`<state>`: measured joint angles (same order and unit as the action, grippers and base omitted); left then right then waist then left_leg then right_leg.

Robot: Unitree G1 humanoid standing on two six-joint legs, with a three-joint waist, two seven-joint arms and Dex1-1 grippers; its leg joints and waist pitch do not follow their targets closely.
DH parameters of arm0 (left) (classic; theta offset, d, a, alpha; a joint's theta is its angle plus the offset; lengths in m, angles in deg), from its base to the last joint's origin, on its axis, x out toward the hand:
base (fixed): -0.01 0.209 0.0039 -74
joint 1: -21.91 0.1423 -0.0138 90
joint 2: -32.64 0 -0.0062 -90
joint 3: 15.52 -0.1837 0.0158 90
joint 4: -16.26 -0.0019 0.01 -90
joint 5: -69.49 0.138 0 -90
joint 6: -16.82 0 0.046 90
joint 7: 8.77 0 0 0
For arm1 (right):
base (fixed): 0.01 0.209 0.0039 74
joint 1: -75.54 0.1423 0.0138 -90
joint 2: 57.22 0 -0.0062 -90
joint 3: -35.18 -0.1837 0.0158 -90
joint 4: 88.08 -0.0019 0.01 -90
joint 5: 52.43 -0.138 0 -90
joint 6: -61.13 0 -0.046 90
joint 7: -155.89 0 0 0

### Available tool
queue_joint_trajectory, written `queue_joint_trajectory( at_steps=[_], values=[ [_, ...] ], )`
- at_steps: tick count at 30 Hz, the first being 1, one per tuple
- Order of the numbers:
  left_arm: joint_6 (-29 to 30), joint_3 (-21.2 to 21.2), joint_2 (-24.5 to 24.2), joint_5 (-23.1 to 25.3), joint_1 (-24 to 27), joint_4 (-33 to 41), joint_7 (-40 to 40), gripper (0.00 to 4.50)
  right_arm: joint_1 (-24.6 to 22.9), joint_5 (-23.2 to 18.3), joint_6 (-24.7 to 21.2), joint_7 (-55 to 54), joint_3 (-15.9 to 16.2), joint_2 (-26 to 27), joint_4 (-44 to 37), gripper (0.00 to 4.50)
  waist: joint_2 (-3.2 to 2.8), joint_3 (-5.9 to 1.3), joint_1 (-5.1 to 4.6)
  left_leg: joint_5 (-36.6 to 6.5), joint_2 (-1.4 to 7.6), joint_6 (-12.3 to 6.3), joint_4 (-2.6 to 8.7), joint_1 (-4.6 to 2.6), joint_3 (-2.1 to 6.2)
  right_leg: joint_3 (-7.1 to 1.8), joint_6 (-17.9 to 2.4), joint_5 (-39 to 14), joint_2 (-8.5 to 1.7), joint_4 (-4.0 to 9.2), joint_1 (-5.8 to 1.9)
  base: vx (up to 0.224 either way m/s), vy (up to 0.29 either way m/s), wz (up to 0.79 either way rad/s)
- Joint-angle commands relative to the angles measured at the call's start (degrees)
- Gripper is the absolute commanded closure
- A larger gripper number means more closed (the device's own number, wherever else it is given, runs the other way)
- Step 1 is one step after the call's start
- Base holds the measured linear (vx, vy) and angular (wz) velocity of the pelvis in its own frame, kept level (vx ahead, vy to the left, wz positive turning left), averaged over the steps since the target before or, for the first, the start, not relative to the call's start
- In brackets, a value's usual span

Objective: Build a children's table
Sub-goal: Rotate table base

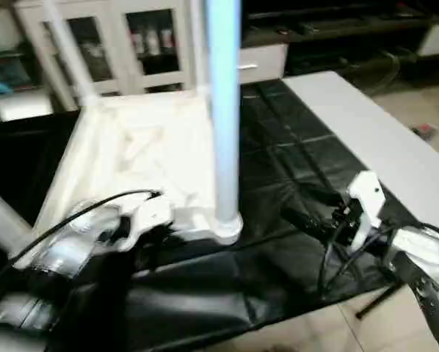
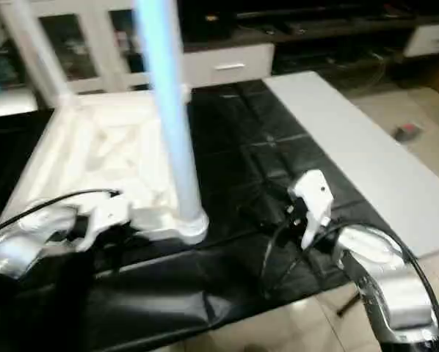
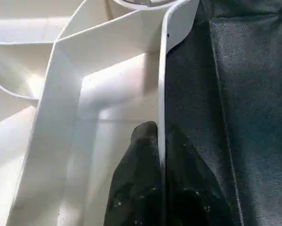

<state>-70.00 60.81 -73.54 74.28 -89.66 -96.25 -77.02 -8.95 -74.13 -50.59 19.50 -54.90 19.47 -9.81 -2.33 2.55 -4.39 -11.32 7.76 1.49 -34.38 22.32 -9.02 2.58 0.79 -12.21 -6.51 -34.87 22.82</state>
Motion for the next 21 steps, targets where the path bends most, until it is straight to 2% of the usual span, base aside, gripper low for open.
queue_joint_trajectory(
  at_steps=[1, 2, 3, 4, 6, 7, 8, 11, 14, 16, 18, 20, 21],
  values=[
    [5.42, 1.77, 0.12, -1.78, 5.19, 2.68, 4.18, 4.49, 1.64, 0.52, 1.03, -0.15, 0.62, 0.45, 0.76, 1.21, 2.17, -2.79, 1.37, -13.19, 4.39, -6.23, 4.84, 0.39, 1.54, -1.95, -12.42, -12.57, -3.03, 4.53, -2.74, 0.058, -0.033, -0.02],
    [8.86, 3.00, -0.71, -1.41, 7.69, 7.51, 5.75, 4.49, 2.25, 0.66, 1.44, 0.00, 1.00, 0.65, 1.44, 1.21, 2.26, -2.84, 1.58, -11.28, 4.38, -7.19, 4.65, 0.35, 1.29, -1.90, -13.13, -11.53, -2.87, 4.53, -2.77, 0.061, -0.034, -0.04],
    [10.05, 3.44, -0.95, -1.30, 8.47, 9.05, 6.29, 4.49, 2.45, 0.70, 1.57, 0.05, 1.12, 0.70, 1.68, 1.21, 2.13, -2.98, 1.60, -10.20, 4.63, -7.36, 4.52, 0.26, 1.28, -1.97, -13.86, -9.71, -3.03, 4.14, -2.89, 0.061, -0.034, -0.04],
    [12.44, 4.40, -1.37, -0.85, 9.71, 11.72, 7.50, 4.49, 2.80, 0.89, 1.83, 0.17, 1.29, 0.88, 2.13, 1.21, 2.05, -3.11, 1.79, -6.84, 4.50, -9.06, 4.16, 0.10, 0.92, -1.82, -15.02, -5.02, -2.55, 3.83, -2.84, 0.062, -0.036, -0.03],
    [13.29, 5.16, -1.75, -0.17, 10.33, 13.02, 8.63, 4.49, 3.12, 1.02, 2.03, 0.27, 1.41, 1.04, 2.48, 1.21, 2.04, -3.16, 1.88, -5.22, 4.38, -9.97, 3.99, 0.17, 0.80, -1.69, -15.70, -2.83, -2.39, 3.61, -2.99, 0.050, -0.037, -0.04],
    [15.23, 7.80, -1.16, 0.70, 10.68, 15.01, 12.94, 4.49, 3.82, 1.26, 2.36, 0.35, 1.59, 1.51, 3.28, 1.21, 1.93, -3.29, 2.03, -4.41, 4.42, -10.29, 3.81, 0.01, 0.67, -1.68, -16.32, -1.76, -2.35, 3.39, -3.02, 0.000, 0.000, 0.00],
    [15.57, 8.58, -0.73, 0.87, 10.45, 15.19, 14.31, 4.49, 3.97, 1.29, 2.43, 0.34, 1.64, 1.63, 3.44, 1.21, 2.16, -3.16, 2.21, -4.56, 4.40, -10.29, 3.77, 0.04, 0.53, -1.67, -16.36, -2.39, -2.25, 3.64, -2.99, 0.000, 0.000, 0.00],
    [17.47, 8.86, -0.55, 2.14, 10.11, 16.51, 16.11, 4.49, 4.29, 1.34, 2.59, 0.46, 1.91, 1.83, 3.74, 1.21, 1.89, -3.09, 2.35, -5.92, 4.51, -8.63, 3.92, -0.13, 0.49, -1.77, -15.89, -5.07, -1.89, 3.71, -3.04, 0.000, 0.000, 0.00],
    [18.07, 8.04, -0.04, 2.29, 10.04, 17.75, 16.16, 4.49, 4.42, 1.36, 2.66, 0.43, 2.03, 1.89, 3.83, 1.21, 1.87, -3.04, 2.39, -7.23, 4.60, -7.28, 3.98, -0.47, 0.36, -1.91, -15.80, -6.14, -1.67, 3.85, -2.87, 0.000, 0.000, 0.00],
    [17.71, 7.44, 0.47, 2.05, 10.09, 18.59, 16.00, 4.49, 4.49, 1.34, 2.69, 0.40, 2.06, 1.93, 3.86, 1.21, 1.84, -3.09, 3.13, -7.37, 4.71, -6.61, 3.96, -0.92, 0.20, -2.02, -16.00, -5.50, -1.47, 3.84, -2.69, 0.000, 0.000, 0.00],
    [17.09, 5.42, 1.38, 1.68, 10.52, 20.30, 14.93, 4.49, 4.64, 1.52, 2.87, 0.40, 2.20, 2.02, 4.12, 1.21, 1.72, -3.17, 3.54, -6.56, 4.78, -6.61, 3.93, -0.94, 0.18, -2.07, -16.14, -4.27, -1.48, 3.69, -2.78, 0.000, 0.000, 0.00],
    [14.10, 2.57, 3.77, -0.54, 11.14, 22.00, 12.93, 4.49, 5.11, 1.75, 3.13, 0.71, 2.52, 2.10, 4.58, 1.21, 1.57, -3.28, 4.35, -5.55, 4.90, -6.74, 3.84, -1.25, 0.08, -2.12, -16.44, -2.53, -1.44, 3.51, -2.61, 0.000, 0.000, 0.00],
    [12.97, 2.08, 4.56, -1.55, 11.18, 22.16, 12.38, 4.49, 5.31, 1.77, 3.15, 0.91, 2.63, 2.06, 4.66, 1.21, 1.76, -3.27, 4.64, -4.96, 4.80, -7.09, 3.72, -1.32, -0.09, -2.21, -16.73, -0.85, -1.38, 3.41, -2.63, 0.000, 0.000, 0.00]
  ],
)
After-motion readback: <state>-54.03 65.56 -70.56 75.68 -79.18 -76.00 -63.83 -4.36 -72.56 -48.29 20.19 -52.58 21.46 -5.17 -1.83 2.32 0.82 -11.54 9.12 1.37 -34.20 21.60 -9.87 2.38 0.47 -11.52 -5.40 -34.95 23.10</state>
